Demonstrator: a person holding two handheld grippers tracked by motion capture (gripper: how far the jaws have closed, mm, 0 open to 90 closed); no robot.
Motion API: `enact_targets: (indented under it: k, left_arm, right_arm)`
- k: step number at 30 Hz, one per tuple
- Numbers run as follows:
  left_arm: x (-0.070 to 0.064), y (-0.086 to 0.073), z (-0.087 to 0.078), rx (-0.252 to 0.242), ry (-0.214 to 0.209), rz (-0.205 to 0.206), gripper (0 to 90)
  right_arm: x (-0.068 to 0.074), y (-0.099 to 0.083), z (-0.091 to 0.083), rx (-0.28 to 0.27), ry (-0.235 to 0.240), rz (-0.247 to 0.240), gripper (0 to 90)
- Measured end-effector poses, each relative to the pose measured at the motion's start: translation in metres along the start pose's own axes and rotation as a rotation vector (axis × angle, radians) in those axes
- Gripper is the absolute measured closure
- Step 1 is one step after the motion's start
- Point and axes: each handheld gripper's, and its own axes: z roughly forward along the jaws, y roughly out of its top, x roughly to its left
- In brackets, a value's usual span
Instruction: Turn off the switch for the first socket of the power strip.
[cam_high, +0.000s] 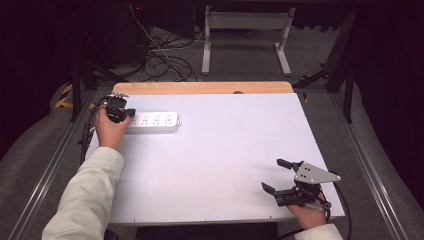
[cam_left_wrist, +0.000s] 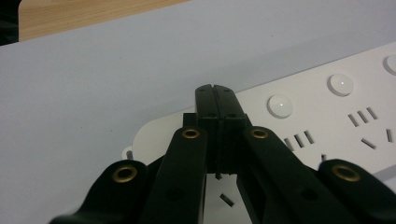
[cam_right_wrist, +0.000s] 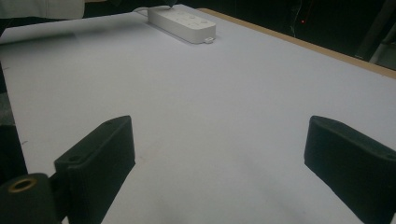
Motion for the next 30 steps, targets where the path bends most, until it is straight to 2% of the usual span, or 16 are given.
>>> enact_targets:
  k: [1,8,10,22,30]
  left_arm:
    - [0.0002,-0.0002,0.0006,0.0,0.001,0.008,90.0]
    - [0.0014,-0.0013,0.0011,-0.003,0.008,-0.005,90.0]
    - [0.0029,-0.0014,0.0015,-0.002,-0.006,-0.003,90.0]
    - [0.0059,-0.0033,0.0024,-0.003,-0.023,-0.014,90.0]
    - [0.0056,-0.0035,0.0029,-0.003,-0.021,-0.009,90.0]
  right_arm:
    - [0.0,-0.0001,0.0002,0.001,0.001,0.0,9.2]
    - [0.0001,-0.0001,-0.0002,0.001,-0.001,0.001,9.2]
    - [0.0002,-0.0002,-0.0005,0.001,-0.001,0.0,9.2]
    - [0.0005,-0.0001,-0.0001,-0.003,0.005,0.002,9.2]
    - [0.0008,0.0,0.0001,-0.002,0.006,0.0,9.2]
